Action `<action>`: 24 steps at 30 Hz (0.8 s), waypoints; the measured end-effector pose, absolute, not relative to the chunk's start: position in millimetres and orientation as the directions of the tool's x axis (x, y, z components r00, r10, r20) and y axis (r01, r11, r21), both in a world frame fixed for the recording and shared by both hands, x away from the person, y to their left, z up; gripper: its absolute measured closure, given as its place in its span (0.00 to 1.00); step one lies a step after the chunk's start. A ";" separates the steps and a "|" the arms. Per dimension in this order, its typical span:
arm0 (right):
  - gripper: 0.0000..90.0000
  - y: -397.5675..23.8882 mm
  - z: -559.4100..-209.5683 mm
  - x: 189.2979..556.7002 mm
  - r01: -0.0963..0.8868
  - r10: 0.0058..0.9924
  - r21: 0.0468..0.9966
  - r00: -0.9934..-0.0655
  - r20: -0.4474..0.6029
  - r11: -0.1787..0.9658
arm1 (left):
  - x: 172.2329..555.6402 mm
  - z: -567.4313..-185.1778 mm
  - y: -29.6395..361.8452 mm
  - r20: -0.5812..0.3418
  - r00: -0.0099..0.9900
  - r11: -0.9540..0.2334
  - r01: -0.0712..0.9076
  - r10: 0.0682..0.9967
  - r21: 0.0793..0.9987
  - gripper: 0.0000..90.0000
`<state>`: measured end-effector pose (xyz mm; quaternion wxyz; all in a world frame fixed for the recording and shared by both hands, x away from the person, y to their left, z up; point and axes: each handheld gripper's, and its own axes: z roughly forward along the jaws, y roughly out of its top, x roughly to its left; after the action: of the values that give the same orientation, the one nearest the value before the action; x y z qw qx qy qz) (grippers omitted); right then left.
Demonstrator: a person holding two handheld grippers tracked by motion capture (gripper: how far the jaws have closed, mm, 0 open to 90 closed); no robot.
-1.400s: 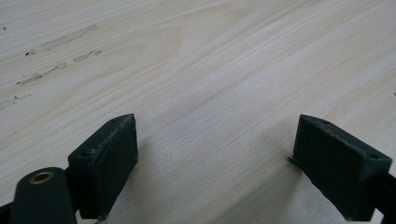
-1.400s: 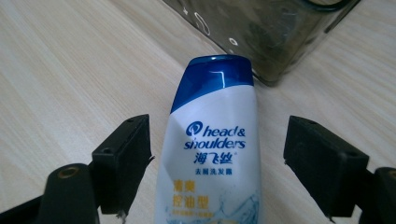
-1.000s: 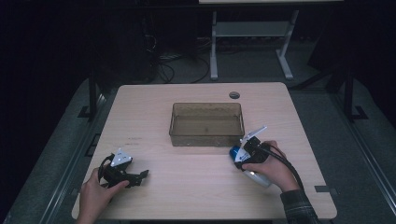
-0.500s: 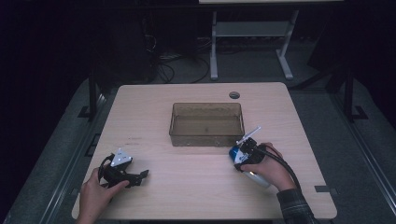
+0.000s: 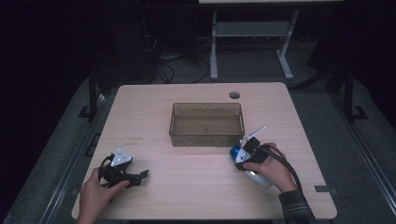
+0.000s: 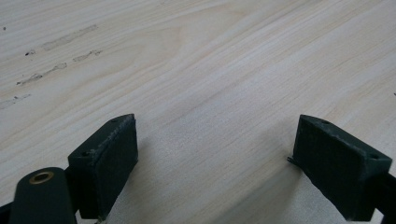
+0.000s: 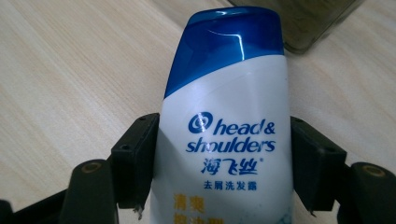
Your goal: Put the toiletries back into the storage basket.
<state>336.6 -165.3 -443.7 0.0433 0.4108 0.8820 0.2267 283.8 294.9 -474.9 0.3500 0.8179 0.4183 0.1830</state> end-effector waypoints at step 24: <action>0.36 -203.0 -420.0 309.7 0.667 0.775 0.647 -0.605 0.180 0.370 | 283.8 -475.1 294.8 0.007 0.583 -0.404 0.554 0.813 0.728 0.14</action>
<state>309.7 -203.0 -420.0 0.0773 0.4374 0.8241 0.3516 283.8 294.8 -475.1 0.3512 0.8174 0.4181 0.1837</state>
